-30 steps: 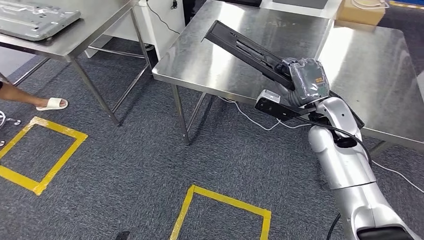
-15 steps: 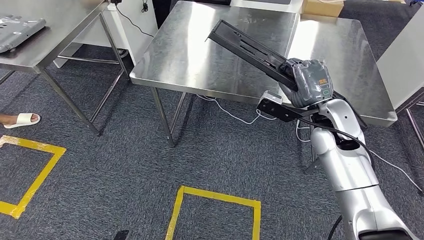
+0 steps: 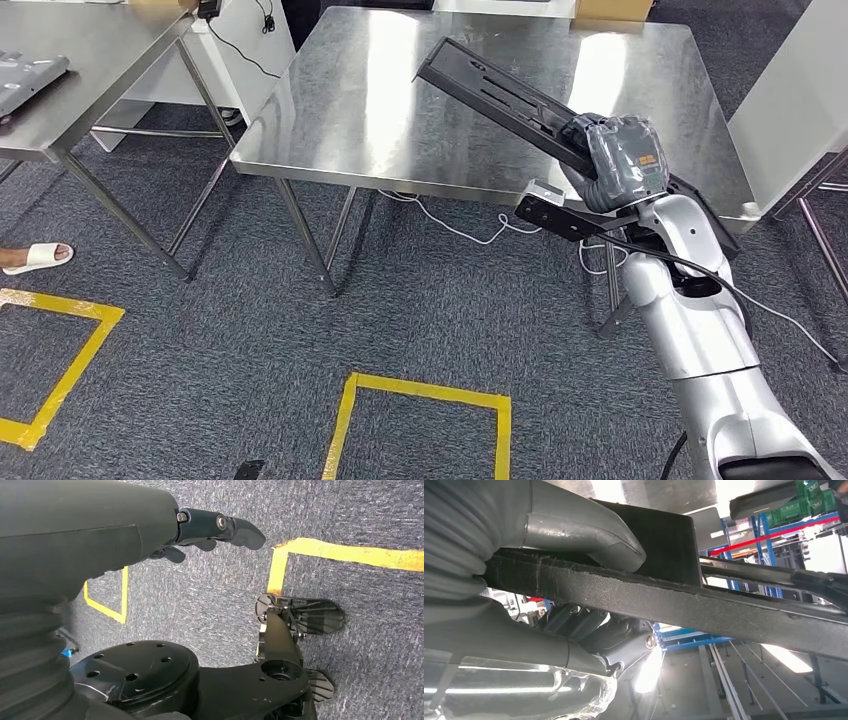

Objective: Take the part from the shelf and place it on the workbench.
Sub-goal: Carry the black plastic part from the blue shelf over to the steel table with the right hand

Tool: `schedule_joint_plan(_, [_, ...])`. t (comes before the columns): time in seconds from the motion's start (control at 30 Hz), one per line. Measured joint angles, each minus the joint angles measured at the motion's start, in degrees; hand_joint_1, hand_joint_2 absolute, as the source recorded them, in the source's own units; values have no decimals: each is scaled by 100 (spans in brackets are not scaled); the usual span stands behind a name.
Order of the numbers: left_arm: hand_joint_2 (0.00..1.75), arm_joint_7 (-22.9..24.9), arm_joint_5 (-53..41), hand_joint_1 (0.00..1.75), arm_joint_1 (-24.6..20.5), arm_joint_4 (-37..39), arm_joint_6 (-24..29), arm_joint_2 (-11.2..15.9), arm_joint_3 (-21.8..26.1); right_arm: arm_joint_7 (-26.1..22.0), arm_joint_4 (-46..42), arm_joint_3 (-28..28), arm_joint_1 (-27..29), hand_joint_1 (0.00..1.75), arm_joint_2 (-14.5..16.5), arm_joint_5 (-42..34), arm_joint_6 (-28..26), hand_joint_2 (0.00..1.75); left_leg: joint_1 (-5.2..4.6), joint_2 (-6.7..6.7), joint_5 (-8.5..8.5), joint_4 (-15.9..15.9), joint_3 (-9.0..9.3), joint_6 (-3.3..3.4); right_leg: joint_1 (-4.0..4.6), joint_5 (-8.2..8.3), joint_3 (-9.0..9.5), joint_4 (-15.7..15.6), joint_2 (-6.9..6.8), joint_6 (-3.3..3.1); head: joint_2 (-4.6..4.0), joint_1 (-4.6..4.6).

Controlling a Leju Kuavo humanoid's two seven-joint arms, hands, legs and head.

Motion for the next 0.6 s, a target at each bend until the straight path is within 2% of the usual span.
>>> schedule_joint_plan(0.07, [175, 0, 0, 0, 0, 0, -1, -1, -1, 3, 0, -1, 0, 175, -5, 5, 0, 175, 10, 2, 19, -11, -3, -75, 15, 5, -9, 3, 0, -10, 0, 0])
schedule_joint_plan(0.1, [175, 0, -1, 0, 0, 0, -3, -2, -1, 5, 0, -1, 0, 175, -8, 7, -1, 175, 16, 3, 31, -19, -4, -152, 20, 6, -16, 5, -1, -13, 0, 0])
schedule_joint_plan(0.17, [175, 0, -2, 0, 0, 0, -6, -3, -1, 9, 0, -1, 0, 175, -15, 14, -2, 175, 33, 6, 49, -38, -5, -358, 28, 9, -32, 8, -1, -18, 0, 1])
schedule_joint_plan(0.2, [175, 0, -2, 0, 0, 0, -7, -3, -1, 11, 1, -2, 0, 175, -19, 19, -2, 175, 39, 7, 56, -44, -8, -443, 30, 12, -39, 9, -2, -22, 0, 2])
schedule_joint_plan(0.23, [175, 0, -2, 0, 0, 0, -9, -4, -1, 13, 1, -4, 0, 175, -23, 23, -3, 175, 42, 8, 60, -48, -12, -499, 31, 15, -46, 10, -2, -26, 0, 3])
schedule_joint_plan(0.33, [175, 0, -7, 0, 0, 0, -21, -11, -1, 18, 0, -13, 1, 175, -28, 32, -4, 175, 34, 7, 63, -42, -28, -540, 30, 18, -54, 10, -3, -29, 0, 4])
schedule_joint_plan(0.6, [175, -73, 0, 0, 1, 0, -51, -15, -1, 78, 1, -50, 9, 175, -30, 99, -7, 175, -16, 2, 59, -14, -55, -536, 21, 21, -54, 9, -13, -24, 0, 4])
